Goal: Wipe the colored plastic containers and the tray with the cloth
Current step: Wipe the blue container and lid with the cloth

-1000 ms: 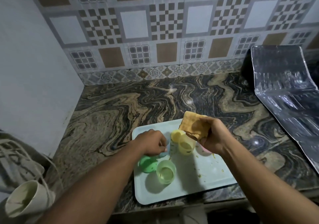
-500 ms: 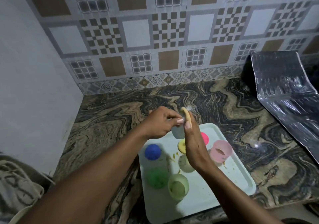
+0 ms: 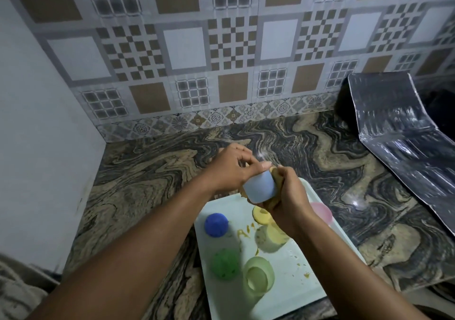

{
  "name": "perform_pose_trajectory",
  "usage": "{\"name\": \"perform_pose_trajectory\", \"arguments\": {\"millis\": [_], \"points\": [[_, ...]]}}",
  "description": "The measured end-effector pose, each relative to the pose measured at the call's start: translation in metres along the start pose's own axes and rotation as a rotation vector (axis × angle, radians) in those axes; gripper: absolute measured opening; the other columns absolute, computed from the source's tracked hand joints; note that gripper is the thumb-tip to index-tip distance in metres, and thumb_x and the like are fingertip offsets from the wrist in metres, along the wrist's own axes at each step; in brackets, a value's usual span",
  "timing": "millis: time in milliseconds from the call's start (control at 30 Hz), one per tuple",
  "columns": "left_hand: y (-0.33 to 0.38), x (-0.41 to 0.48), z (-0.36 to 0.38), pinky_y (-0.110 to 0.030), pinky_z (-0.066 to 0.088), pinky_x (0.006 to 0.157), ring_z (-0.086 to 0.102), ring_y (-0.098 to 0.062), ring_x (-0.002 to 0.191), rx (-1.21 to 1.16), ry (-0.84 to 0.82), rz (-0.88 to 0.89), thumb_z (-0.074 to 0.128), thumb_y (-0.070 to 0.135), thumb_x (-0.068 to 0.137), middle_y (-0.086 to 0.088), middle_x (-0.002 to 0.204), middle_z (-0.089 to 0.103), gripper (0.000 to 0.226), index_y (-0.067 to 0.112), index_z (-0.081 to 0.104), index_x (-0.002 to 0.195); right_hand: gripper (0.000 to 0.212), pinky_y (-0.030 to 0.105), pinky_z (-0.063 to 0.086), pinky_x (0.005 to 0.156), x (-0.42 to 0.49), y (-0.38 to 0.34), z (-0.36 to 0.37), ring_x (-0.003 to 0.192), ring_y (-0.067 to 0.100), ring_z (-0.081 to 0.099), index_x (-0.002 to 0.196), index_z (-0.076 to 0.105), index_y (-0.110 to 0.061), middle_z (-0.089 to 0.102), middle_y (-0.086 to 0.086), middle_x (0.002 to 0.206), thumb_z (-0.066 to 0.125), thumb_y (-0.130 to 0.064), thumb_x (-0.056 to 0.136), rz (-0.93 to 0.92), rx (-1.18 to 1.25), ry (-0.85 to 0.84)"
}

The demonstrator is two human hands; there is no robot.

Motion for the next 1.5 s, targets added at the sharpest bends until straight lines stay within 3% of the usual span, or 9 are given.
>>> {"name": "perform_pose_trajectory", "arguments": {"millis": [200, 433, 600, 733, 900, 1000, 1100, 1267, 1500], "points": [[-0.004, 0.003, 0.005, -0.040, 0.038, 0.109, 0.038, -0.011, 0.139, -0.227, -0.146, 0.054, 0.064, 0.020, 0.096, 0.003, 0.156, 0.033, 0.014, 0.017, 0.077, 0.102, 0.046, 0.043, 0.060, 0.070, -0.006, 0.016, -0.006, 0.081, 0.036, 0.071, 0.122, 0.066, -0.006, 0.072, 0.020, 0.105, 0.040, -0.035, 0.097, 0.252, 0.069, -0.070], [0.005, 0.005, 0.004, -0.045, 0.036, 0.116, 0.043, -0.016, 0.137, -0.222, -0.089, 0.043, 0.070, 0.024, 0.092, -0.003, 0.147, 0.048, 0.012, 0.020, 0.077, 0.100, 0.039, 0.048, 0.055, 0.072, 0.004, -0.012, -0.003, 0.093, 0.039, 0.064, 0.119, 0.061, -0.006, 0.065, 0.029, 0.118, 0.037, -0.031, 0.101, -0.029, -0.011, 0.008], [-0.006, -0.002, 0.008, -0.038, 0.037, 0.110, 0.041, -0.013, 0.141, -0.392, -0.175, 0.044, 0.066, 0.018, 0.094, 0.000, 0.155, 0.040, 0.015, 0.023, 0.080, 0.093, 0.041, 0.042, 0.061, 0.065, -0.006, 0.014, -0.007, 0.075, 0.035, 0.070, 0.113, 0.066, -0.006, 0.073, 0.020, 0.094, 0.039, -0.031, 0.094, 0.246, 0.070, -0.038], [-0.002, -0.005, 0.008, -0.032, 0.042, 0.106, 0.055, -0.012, 0.128, -0.373, -0.123, 0.028, 0.068, 0.033, 0.084, -0.003, 0.133, 0.062, 0.020, 0.022, 0.077, 0.098, 0.043, 0.049, 0.055, 0.078, -0.002, -0.007, -0.002, 0.109, 0.043, 0.064, 0.121, 0.063, -0.007, 0.067, 0.025, 0.116, 0.034, -0.031, 0.099, 0.105, 0.060, -0.035], [0.014, 0.001, 0.001, -0.036, 0.044, 0.108, 0.053, -0.011, 0.131, -0.223, -0.029, 0.138, 0.071, 0.017, 0.091, -0.002, 0.138, 0.059, 0.015, 0.009, 0.079, 0.101, 0.046, 0.043, 0.059, 0.069, -0.001, -0.009, -0.003, 0.094, 0.039, 0.066, 0.119, 0.065, -0.004, 0.069, 0.022, 0.108, 0.033, -0.030, 0.098, 0.109, 0.114, -0.031], [0.011, -0.002, -0.002, -0.036, 0.047, 0.104, 0.053, -0.012, 0.129, -0.212, 0.104, 0.171, 0.075, 0.014, 0.088, -0.008, 0.138, 0.059, 0.017, 0.002, 0.079, 0.099, 0.050, 0.050, 0.056, 0.089, 0.002, -0.006, -0.011, 0.114, 0.040, 0.065, 0.129, 0.062, -0.004, 0.069, 0.022, 0.123, 0.034, -0.032, 0.098, 0.120, 0.212, -0.024], [0.008, -0.009, 0.001, -0.041, 0.047, 0.106, 0.053, -0.010, 0.130, -0.104, 0.158, 0.189, 0.083, 0.025, 0.081, 0.004, 0.134, 0.061, 0.021, 0.019, 0.076, 0.100, 0.047, 0.054, 0.042, 0.109, 0.004, -0.014, -0.006, 0.114, 0.037, 0.061, 0.125, 0.063, -0.003, 0.065, 0.023, 0.129, 0.035, -0.030, 0.099, 0.050, 0.246, -0.036], [-0.002, -0.009, -0.004, -0.036, 0.057, 0.088, 0.063, -0.012, 0.107, 0.073, 0.186, 0.106, 0.092, 0.042, 0.063, 0.007, 0.122, 0.063, 0.079, 0.034, 0.051, 0.130, 0.030, 0.046, 0.047, 0.084, 0.006, -0.036, -0.003, 0.095, 0.032, 0.063, 0.098, 0.068, -0.015, 0.069, 0.016, 0.111, 0.039, -0.024, 0.100, -0.172, 0.074, 0.018], [0.023, -0.017, 0.010, -0.044, 0.052, 0.098, 0.056, -0.023, 0.126, 0.516, 0.119, 0.479, 0.086, 0.026, 0.076, 0.001, 0.142, 0.055, 0.074, 0.022, 0.052, 0.141, 0.019, 0.042, 0.050, 0.066, 0.011, -0.037, 0.000, 0.090, 0.033, 0.061, 0.087, 0.068, -0.019, 0.065, 0.014, 0.097, 0.051, -0.026, 0.089, -0.247, -0.103, 0.078]]}}
Point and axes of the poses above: each hand's wrist, its own x-axis towards the middle knuckle, its own z-axis out of the palm, y = z × x, the point moved 9 cm from there along x, towards the middle knuckle
